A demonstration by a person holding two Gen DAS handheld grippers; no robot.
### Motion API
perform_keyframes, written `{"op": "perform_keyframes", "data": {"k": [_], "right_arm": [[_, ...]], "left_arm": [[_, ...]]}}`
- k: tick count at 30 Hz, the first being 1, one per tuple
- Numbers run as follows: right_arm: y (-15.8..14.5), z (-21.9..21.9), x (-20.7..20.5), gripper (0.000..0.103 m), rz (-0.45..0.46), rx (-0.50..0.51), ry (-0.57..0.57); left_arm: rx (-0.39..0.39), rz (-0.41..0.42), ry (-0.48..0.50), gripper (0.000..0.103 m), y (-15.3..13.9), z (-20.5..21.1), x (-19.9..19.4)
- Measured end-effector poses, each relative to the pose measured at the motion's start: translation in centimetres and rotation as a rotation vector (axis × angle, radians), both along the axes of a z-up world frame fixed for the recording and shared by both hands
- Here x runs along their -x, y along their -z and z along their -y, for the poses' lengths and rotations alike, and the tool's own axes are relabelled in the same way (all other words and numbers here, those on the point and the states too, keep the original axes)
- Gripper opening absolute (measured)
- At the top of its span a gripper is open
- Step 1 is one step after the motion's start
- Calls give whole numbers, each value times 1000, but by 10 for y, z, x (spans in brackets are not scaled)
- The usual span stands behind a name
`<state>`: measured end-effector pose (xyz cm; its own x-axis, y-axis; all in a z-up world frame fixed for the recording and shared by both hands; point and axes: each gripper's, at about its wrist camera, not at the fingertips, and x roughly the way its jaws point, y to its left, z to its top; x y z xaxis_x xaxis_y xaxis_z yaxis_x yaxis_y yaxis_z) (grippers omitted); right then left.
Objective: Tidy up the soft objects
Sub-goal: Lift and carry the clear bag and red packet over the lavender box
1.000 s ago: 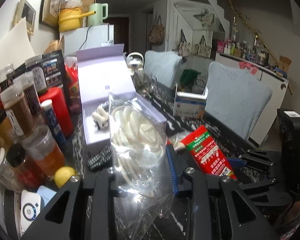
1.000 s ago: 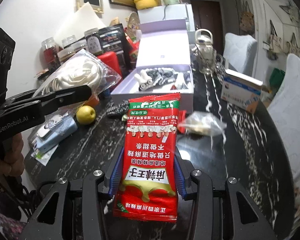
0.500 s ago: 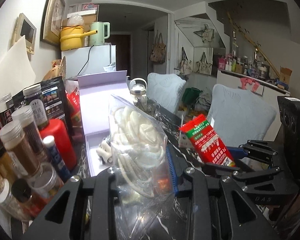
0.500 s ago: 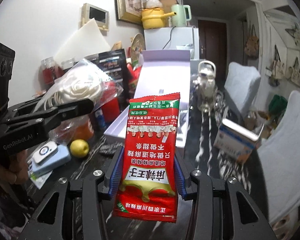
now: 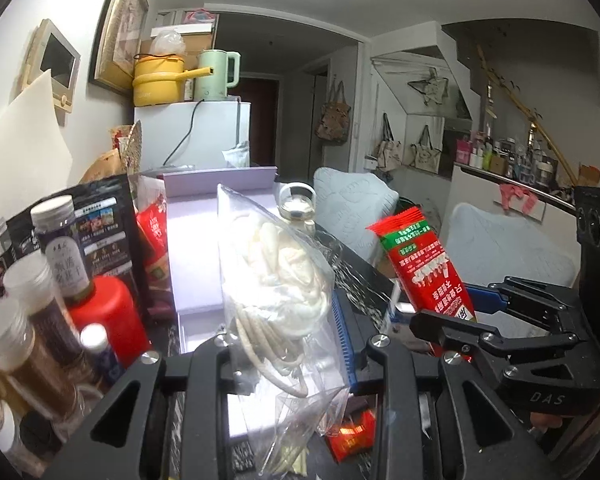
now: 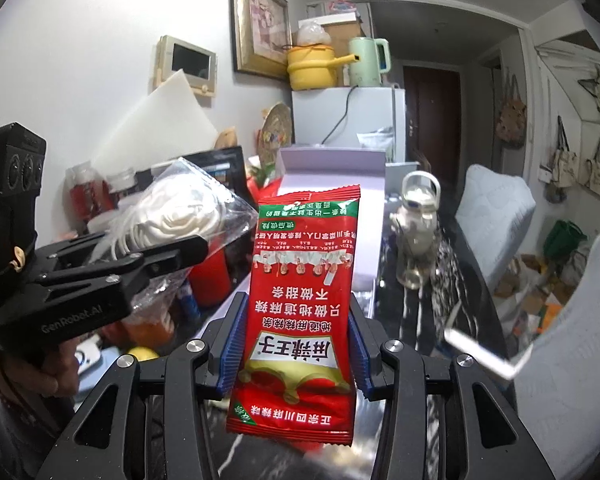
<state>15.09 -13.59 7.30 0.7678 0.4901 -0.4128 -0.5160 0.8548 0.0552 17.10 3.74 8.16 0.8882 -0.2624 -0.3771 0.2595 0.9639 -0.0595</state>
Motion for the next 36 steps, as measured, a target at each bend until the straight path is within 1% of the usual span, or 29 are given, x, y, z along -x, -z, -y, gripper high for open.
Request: {"op": "perform_keyframes", "data": {"k": [4, 14, 20, 23, 24, 26, 34, 36], "right_arm": [[-8, -5, -24, 45, 12, -15, -7], [-9, -19, -80, 45, 8, -40, 0], [-10, -22, -110, 45, 0, -60, 3], [-8, -26, -126, 45, -19, -53, 7], [-5, -27, -132, 45, -30, -49, 12], [0, -30, -139, 45, -53, -42, 20], [29, -41, -163, 45, -144, 11, 24], [34, -43, -166, 45, -160, 22, 25]], "left_arm": [[-13, 5, -30, 30, -2, -3, -22], [3, -7, -89, 30, -6, -20, -87], [-33, -29, -125, 30, 3, -25, -115], [-19, -58, -138, 30, 12, -29, -126], [-25, -77, -130, 30, 16, -28, -132], [-30, -89, -133, 30, 20, -27, -138], [-104, -164, -132, 30, 45, -17, -158], [-111, -188, -126, 30, 51, -15, -163]]}}
